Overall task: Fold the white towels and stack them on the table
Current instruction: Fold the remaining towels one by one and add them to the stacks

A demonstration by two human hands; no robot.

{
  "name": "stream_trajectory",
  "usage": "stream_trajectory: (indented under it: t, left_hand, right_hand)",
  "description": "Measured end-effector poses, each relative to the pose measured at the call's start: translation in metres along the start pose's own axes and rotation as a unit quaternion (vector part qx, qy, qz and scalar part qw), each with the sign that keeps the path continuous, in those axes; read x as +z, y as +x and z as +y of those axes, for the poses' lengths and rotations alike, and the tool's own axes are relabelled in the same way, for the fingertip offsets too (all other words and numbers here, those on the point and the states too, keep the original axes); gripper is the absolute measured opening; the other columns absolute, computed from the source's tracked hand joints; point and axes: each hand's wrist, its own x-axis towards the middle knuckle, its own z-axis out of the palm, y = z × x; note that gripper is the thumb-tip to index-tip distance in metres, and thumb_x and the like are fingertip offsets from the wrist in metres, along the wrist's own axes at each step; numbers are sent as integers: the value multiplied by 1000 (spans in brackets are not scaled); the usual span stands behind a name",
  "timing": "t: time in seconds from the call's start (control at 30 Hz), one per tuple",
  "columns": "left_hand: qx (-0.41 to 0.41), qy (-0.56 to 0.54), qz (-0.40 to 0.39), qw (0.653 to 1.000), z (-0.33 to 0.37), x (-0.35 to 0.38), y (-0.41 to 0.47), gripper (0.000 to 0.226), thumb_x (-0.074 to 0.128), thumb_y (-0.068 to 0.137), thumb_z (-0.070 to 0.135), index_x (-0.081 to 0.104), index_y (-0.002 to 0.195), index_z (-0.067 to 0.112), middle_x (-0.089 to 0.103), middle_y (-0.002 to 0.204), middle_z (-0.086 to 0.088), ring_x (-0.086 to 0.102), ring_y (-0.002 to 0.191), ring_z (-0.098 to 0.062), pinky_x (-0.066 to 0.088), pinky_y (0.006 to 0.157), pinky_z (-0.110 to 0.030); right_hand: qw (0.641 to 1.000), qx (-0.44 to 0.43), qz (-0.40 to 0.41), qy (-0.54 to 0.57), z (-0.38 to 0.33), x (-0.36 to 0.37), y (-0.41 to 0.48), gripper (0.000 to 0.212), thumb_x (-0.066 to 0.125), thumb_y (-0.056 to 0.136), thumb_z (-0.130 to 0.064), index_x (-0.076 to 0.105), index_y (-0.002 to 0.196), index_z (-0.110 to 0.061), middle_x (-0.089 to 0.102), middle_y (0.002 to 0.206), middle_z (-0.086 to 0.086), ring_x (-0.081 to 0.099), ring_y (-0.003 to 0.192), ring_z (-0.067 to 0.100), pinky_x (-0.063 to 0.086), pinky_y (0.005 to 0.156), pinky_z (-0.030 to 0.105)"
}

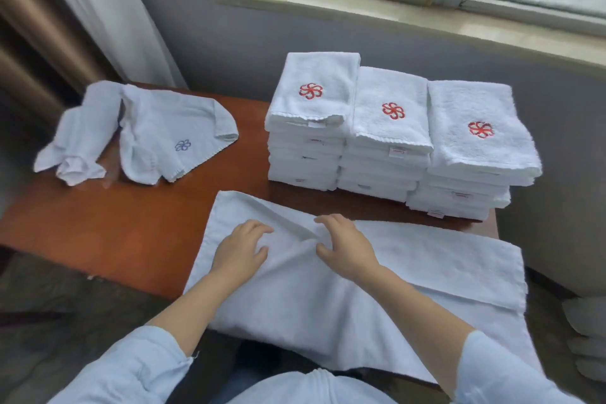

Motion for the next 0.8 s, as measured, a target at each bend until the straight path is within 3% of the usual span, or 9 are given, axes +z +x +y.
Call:
stream_trajectory:
  t: [0.17,0.43,0.57,0.63,0.73,0.8]
  left_hand:
    - [-69,24,-21,997,-81,-28,6,38,59,95,31,53,133,31,49,137,10,46,126,-12,43,88,-27]
    - [-67,51,-72,994,-144,-39,37,52,68,88,42,48,134,30,48,133,8,47,122,-13,47,81,-26]
    - [-77,45,-59,994,-154,-36,42,65,74,80,52,46,134,27,53,129,8,53,116,-13,47,84,-24]
    - [-90,44,-64,993,-159,-35,45,67,74,78,56,47,132,26,54,125,7,53,115,-13,47,89,-27]
    - [-95,22,-82,992,-166,-33,50,49,75,77,55,58,114,29,57,112,9,56,104,-12,48,81,-27]
    - [-78,27,-96,992,-168,-35,55,33,73,79,55,61,98,30,57,101,11,57,90,-11,48,70,-26]
  right_hand:
    - [1000,-4,-13,-20,-58,31,56,55,57,89,-27,44,143,-25,48,141,-4,45,128,20,41,95,30]
    - [998,37,-24,-42,-120,82,131,62,57,90,-24,38,148,-22,49,144,2,45,129,26,35,105,35]
    - [994,71,-25,-73,-141,106,152,63,56,91,-26,34,149,-22,51,139,2,47,124,27,42,95,41]
    - [992,83,-4,-99,-148,114,159,55,55,91,-26,41,144,-22,56,128,2,50,116,27,42,89,39]
    - [991,85,11,-103,-153,119,163,28,51,94,-22,62,120,-24,61,112,-1,54,108,25,37,78,34]
    - [993,82,29,-85,-154,116,162,21,49,96,-20,66,108,-22,60,105,-1,54,102,23,38,72,33]
